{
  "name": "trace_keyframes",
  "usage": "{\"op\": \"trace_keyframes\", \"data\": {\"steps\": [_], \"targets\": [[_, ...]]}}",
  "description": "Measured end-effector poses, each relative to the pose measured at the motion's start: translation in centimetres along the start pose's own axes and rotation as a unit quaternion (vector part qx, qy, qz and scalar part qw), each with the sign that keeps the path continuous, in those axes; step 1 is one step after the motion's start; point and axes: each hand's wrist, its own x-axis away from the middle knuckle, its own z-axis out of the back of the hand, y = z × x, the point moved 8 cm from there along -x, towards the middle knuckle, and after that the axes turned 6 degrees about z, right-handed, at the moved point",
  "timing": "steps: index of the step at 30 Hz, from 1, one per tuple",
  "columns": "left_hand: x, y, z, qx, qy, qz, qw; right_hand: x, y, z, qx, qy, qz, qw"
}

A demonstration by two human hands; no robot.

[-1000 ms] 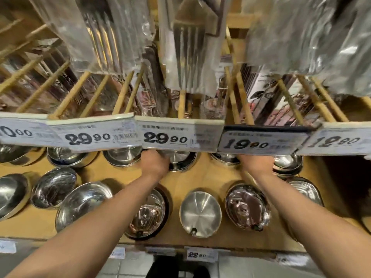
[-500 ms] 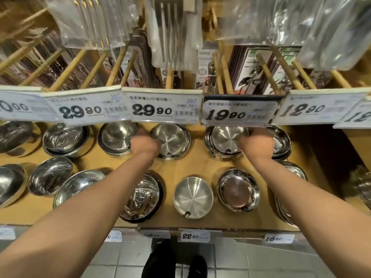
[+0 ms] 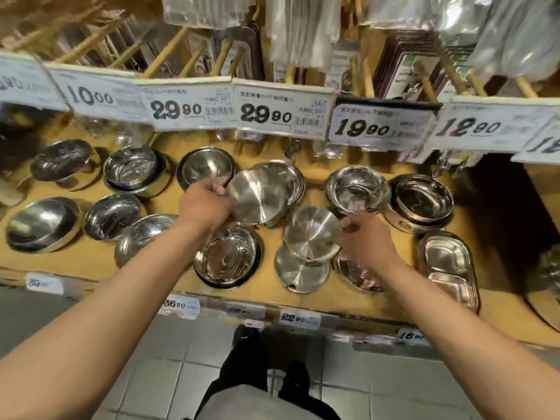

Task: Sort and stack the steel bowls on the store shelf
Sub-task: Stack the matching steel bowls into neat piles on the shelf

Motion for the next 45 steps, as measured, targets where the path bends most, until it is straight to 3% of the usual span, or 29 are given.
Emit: {"op": "trace_keyframes", "data": {"steps": [5, 11, 19, 24, 27, 30, 38, 45], "targets": [[2.5, -1.8, 0.8, 0.010, -0.013, 0.015, 1.000, 1.8, 0.4, -3.5, 0.008, -0.056, 0.011, 0.998], [3.8, -3.7, -0.2, 0.011, -0.033, 0.023, 0.999, 2.5, 1.2, -3.9, 0.050, -0.034, 0.030, 0.998], [4.3, -2.5, -2.8, -0.026, -0.098, -0.008, 0.995, 3.8, 2.5, -4.4, -0.016, 0.020, -0.011, 1.000], [4.1, -0.8, -5.0, -0.080, -0.133, -0.056, 0.986, 3.9, 3.4, -5.2, -0.091, -0.004, -0.042, 0.995], [4.0, -0.5, -6.3, -0.123, -0.148, -0.075, 0.979, 4.2, 3.8, -5.1, -0.209, -0.019, -0.080, 0.974], [4.1, -0.8, -7.3, -0.156, -0.156, -0.085, 0.972, 4.5, 3.7, -4.9, -0.248, -0.025, -0.089, 0.964], [3.2, -2.7, -7.6, -0.156, -0.151, -0.050, 0.975, 4.4, 2.7, -3.9, -0.234, -0.009, -0.049, 0.971], [2.9, -2.8, -8.1, -0.169, -0.157, -0.054, 0.972, 3.8, 2.0, -3.6, -0.147, 0.010, 0.009, 0.989]]}}
